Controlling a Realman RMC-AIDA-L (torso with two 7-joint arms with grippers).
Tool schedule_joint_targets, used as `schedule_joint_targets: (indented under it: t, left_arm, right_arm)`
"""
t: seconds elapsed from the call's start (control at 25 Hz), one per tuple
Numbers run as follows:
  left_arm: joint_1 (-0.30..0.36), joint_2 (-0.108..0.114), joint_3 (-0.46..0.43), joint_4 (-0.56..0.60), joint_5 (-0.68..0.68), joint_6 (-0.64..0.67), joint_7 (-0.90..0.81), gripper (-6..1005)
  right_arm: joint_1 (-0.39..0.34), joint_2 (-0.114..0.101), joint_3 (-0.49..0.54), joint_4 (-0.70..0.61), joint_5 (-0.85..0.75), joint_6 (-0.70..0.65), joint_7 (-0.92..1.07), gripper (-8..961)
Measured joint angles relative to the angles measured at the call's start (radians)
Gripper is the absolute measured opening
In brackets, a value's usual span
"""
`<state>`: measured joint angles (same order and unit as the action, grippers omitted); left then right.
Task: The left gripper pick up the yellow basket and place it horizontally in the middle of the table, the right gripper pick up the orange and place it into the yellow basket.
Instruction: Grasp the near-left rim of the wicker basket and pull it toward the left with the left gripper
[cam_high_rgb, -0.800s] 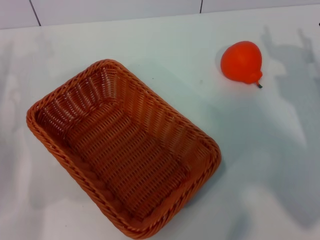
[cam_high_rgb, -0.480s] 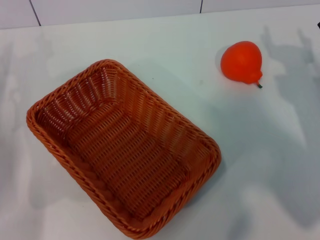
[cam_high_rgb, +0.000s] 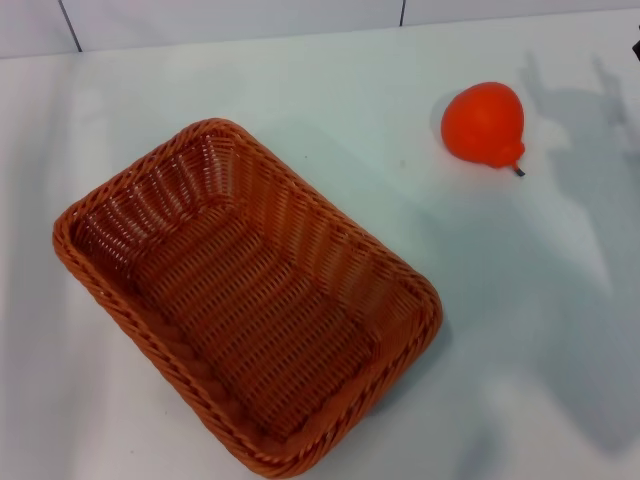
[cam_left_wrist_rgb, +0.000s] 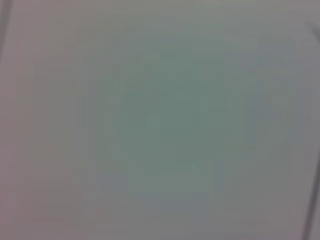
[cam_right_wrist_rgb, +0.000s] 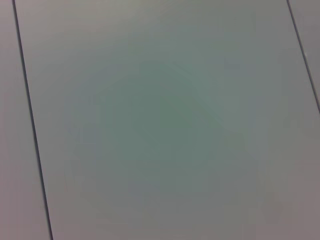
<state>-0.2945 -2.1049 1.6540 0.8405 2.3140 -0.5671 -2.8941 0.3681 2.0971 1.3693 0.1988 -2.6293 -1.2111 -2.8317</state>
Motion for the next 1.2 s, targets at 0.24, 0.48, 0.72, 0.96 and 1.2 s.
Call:
schedule_joint_targets:
  t: [0.24, 0.48, 0.72, 0.96, 1.2]
  left_arm:
    - [-0.027, 0.03, -0.096, 0.208, 0.018, 0.431, 0.015, 886]
    - [-0.114, 0.062, -0.263, 0.361, 0.017, 0.991, 0.143, 885]
    - [-0.18, 0.026, -0.503, 0.525, 0.018, 1.49, 0.42, 885]
    - [-0.258, 0.045, -0.641, 0.553, 0.026, 1.848, 0.57, 885]
    - [-0.298, 0.056, -0.632, 0.536, 0.097, 2.03, 0.631, 885]
  right_arm:
    - [0.0, -0.001, -0.001, 0.0, 0.0, 0.003, 0.0, 931]
    - [0.011, -0.002, -0.001, 0.0, 0.0, 0.009, 0.0, 931]
    - [0.019, -0.004, 0.001, 0.001, 0.0, 0.027, 0.0, 931]
    - [0.028, -0.003, 0.002, -0.001, 0.0, 0.034, 0.0, 931]
    - [0.028, -0.003, 0.0, -0.001, 0.0, 0.035, 0.0, 930]
